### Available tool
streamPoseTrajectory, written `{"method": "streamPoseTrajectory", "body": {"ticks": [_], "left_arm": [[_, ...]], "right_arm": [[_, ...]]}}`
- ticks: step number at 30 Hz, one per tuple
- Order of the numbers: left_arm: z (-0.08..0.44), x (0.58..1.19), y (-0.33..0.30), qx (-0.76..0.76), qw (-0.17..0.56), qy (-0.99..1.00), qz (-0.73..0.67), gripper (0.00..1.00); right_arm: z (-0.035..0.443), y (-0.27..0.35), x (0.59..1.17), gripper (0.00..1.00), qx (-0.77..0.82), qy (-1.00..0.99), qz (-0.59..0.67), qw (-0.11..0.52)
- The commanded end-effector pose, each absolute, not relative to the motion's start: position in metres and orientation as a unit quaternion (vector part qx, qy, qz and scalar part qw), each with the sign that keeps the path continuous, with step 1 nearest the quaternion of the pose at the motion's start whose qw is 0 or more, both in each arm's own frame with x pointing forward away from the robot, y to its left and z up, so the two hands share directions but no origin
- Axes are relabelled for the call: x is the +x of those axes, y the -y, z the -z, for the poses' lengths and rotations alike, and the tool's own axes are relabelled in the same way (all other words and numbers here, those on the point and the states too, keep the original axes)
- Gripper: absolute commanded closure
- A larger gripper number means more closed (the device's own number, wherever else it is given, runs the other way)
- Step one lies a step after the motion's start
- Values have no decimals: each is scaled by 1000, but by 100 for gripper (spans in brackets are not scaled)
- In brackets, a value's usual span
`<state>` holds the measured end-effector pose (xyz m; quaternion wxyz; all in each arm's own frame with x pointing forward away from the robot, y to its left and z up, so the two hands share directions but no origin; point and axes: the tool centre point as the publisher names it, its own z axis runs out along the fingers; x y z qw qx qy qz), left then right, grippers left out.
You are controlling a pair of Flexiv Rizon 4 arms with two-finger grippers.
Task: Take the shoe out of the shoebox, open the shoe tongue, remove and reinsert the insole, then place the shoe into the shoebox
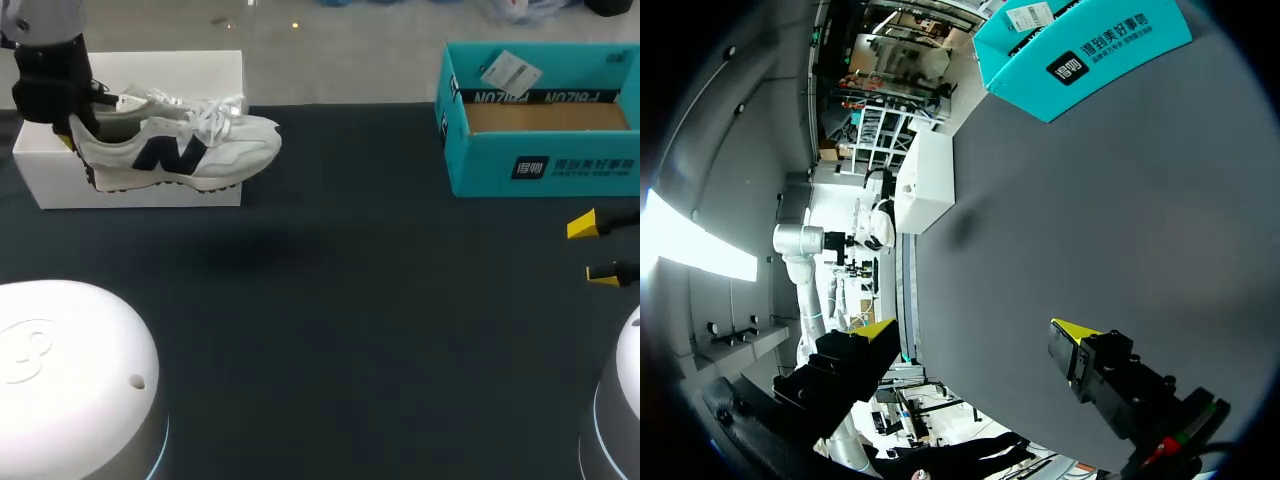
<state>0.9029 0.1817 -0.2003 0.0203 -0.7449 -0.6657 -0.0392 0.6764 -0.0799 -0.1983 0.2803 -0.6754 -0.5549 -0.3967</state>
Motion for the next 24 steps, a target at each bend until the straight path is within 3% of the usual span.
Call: {"method": "streamPoseTrajectory", "body": {"ticks": [1,16,24], "left_arm": [[189,845,-174,-739,-21,668,83,100],[193,760,-105,-758,-35,650,37,100],[201,747,-65,-785,-38,618,21,100]], "right_arm": [[198,80,675,0,-677,554,396,279],[198,80,675,0,-677,554,396,279],[198,80,675,0,-677,554,396,279]]}}
